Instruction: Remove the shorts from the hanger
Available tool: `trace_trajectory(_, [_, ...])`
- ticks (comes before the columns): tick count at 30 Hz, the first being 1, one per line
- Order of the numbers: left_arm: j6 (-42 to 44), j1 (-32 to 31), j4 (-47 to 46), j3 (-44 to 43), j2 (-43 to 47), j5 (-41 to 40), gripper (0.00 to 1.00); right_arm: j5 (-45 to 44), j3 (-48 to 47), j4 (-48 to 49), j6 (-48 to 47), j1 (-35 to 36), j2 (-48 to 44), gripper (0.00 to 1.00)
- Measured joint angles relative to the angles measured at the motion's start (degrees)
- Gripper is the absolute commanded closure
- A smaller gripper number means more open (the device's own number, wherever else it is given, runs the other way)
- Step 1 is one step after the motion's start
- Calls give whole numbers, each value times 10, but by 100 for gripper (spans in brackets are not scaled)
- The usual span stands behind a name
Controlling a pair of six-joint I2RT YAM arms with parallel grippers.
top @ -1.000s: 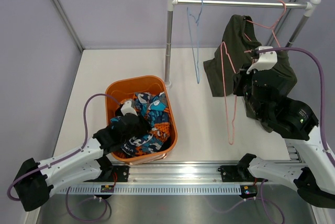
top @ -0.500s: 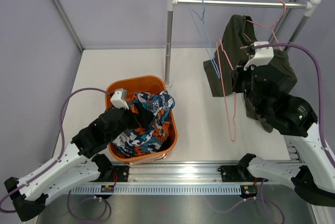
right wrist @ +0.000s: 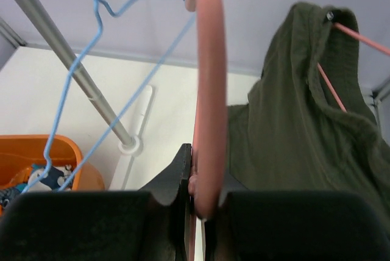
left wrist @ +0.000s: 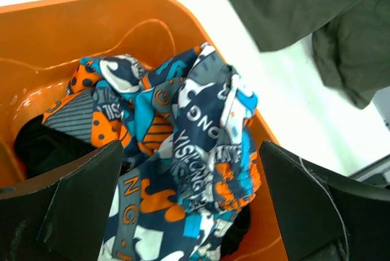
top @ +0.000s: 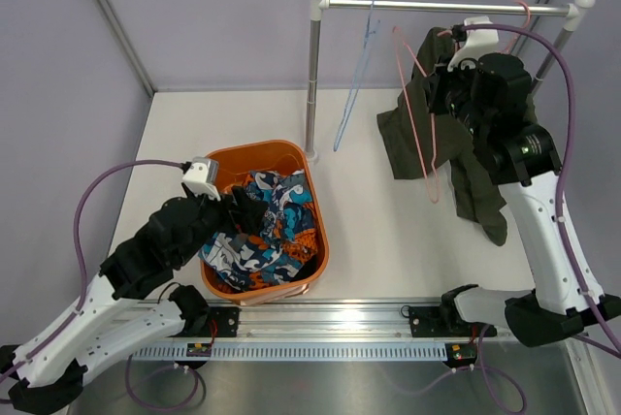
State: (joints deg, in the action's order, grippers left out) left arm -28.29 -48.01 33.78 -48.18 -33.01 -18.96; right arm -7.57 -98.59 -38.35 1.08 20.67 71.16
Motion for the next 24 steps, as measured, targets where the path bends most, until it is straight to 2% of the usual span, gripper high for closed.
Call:
trace_trajectory(7, [35, 0, 40, 0, 19, 27, 1, 94, -85, 34, 9, -53, 88, 100])
trace_trajectory(16, [61, 0, 79, 23, 81, 36, 1, 97, -268, 22, 31, -62, 242, 100])
trace_trajectory(24, [65, 0, 80, 35, 111, 38, 1, 96, -327, 6, 44, -62, 299, 100])
